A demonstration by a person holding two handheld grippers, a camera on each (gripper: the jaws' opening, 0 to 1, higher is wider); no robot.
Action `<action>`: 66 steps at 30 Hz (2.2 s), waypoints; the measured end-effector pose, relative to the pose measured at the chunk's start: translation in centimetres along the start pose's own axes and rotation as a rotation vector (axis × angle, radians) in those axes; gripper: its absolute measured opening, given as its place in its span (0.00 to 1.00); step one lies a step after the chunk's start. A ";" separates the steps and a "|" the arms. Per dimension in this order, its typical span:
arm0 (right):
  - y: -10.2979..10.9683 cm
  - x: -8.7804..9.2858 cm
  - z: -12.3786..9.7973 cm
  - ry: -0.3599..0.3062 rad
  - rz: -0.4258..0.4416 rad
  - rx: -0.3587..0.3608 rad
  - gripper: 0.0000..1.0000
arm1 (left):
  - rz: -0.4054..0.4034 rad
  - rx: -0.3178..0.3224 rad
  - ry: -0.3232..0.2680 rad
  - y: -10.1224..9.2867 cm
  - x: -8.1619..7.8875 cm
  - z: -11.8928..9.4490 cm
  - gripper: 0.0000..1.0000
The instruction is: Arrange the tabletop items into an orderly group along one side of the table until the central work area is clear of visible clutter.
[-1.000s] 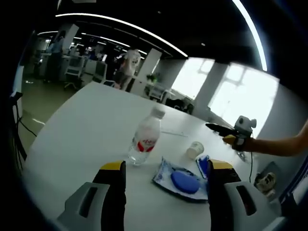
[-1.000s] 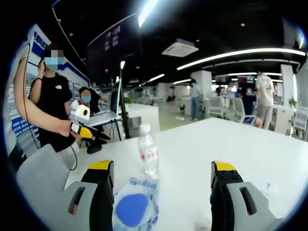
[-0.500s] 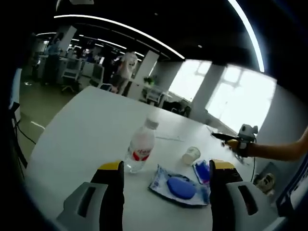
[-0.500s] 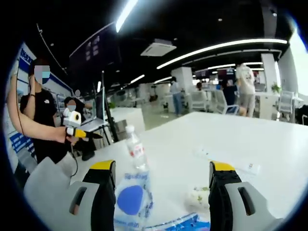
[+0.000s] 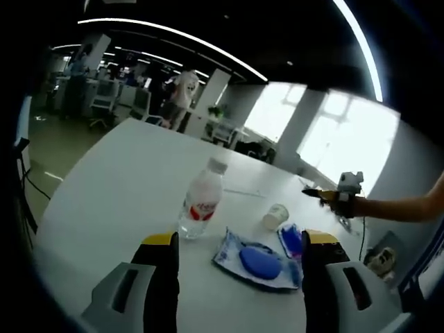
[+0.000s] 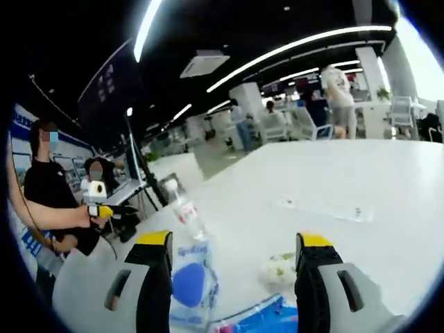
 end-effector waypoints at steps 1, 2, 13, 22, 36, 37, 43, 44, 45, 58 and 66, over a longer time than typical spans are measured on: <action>-0.6 -0.3 0.3 -0.003 0.023 0.011 0.63 | 0.000 0.001 0.004 0.1 0.1 -0.1 0.71; -1.0 -0.5 0.6 -0.001 0.053 0.012 0.62 | -0.001 0.000 0.008 0.1 0.2 -0.1 0.71; -3.0 -0.3 2.6 0.112 0.164 0.071 0.54 | -0.031 -0.030 0.004 0.6 1.3 -1.3 0.70; -5.6 1.1 4.0 0.210 0.334 0.151 0.46 | -0.041 -0.036 0.021 0.4 2.0 -1.6 0.69; -6.5 3.2 5.2 0.325 0.504 0.211 0.40 | -0.058 -0.044 0.036 0.6 3.1 -0.9 0.67; -6.6 3.2 5.3 0.327 0.508 0.210 0.40 | -0.059 -0.044 0.035 0.6 3.2 -0.9 0.67; -6.8 3.9 5.8 0.361 0.532 0.192 0.39 | -0.058 -0.052 0.062 1.2 3.4 -0.9 0.67; -6.7 4.1 5.8 0.368 0.530 0.188 0.38 | -0.060 -0.054 0.059 1.2 3.4 -0.9 0.67; -6.7 4.2 5.9 0.377 0.528 0.176 0.36 | -0.064 -0.057 0.054 1.3 3.4 -1.0 0.67; -6.3 4.0 6.7 0.347 0.452 0.115 0.05 | -0.061 -0.063 0.098 1.2 4.1 -1.2 0.70; -5.1 2.6 6.9 0.271 0.419 0.038 0.00 | -0.078 -0.077 0.063 0.9 4.2 -2.3 0.70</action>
Point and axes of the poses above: the point that each gripper's makers call its tool centre point, and the gripper's own axes: z roughly forward along the fingers, y roughly to its left, x roughly out of its underside, the point moved 9 cm from there along -z, roughly backward along the fingers, and after that the axes turned 13 degrees about x, right-handed, at the moved point
